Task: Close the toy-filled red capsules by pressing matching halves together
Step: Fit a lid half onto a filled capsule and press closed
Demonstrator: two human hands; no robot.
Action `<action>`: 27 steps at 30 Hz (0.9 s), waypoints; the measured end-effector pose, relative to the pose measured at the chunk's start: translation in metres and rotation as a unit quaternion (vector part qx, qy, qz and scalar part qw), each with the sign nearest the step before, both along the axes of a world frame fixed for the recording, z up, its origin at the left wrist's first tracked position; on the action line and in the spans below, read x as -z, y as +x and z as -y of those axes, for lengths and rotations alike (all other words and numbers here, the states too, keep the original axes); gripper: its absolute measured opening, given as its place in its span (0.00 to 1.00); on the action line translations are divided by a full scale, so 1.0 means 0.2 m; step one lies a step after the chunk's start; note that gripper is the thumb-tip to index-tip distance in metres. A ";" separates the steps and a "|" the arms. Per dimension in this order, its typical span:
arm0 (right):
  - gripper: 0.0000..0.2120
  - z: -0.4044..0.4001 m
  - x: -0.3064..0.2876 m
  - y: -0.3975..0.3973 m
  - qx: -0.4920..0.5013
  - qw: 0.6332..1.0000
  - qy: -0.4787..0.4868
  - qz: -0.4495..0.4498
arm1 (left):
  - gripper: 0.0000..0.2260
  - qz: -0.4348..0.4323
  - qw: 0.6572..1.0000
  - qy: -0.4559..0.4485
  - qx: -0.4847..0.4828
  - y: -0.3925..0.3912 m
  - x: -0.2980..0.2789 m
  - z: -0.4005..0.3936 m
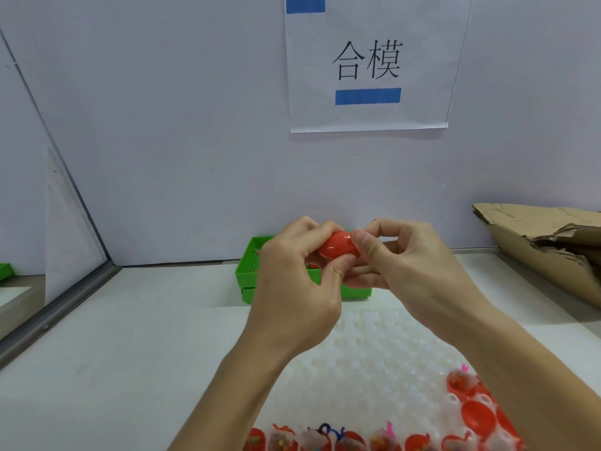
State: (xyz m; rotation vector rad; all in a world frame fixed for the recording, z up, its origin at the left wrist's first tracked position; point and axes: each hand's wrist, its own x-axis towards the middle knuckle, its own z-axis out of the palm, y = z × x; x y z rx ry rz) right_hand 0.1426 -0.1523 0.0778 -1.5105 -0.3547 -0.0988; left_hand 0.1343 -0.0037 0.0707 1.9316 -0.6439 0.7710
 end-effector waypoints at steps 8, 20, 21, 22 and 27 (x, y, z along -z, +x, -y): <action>0.11 0.01 0.01 0.01 -0.024 0.999 0.027 0.008 | 0.02 -0.020 0.999 -0.041 -0.014 0.00 0.01 0.01; 0.10 0.03 -0.01 0.00 -0.009 0.999 -0.044 0.018 | 0.02 -0.020 0.999 0.007 -0.028 0.00 0.01 0.01; 0.10 0.03 -0.01 0.00 -0.006 0.998 -0.052 0.018 | 0.02 -0.020 0.999 0.017 -0.030 0.00 0.01 0.01; 0.09 0.02 0.00 0.01 -0.003 0.998 -0.058 0.018 | 0.02 -0.023 0.999 0.023 -0.030 0.01 0.01 0.00; 0.12 0.08 -0.03 0.03 -0.036 0.999 -0.031 0.004 | 0.05 -0.077 0.996 -0.030 0.034 0.00 -0.02 -0.01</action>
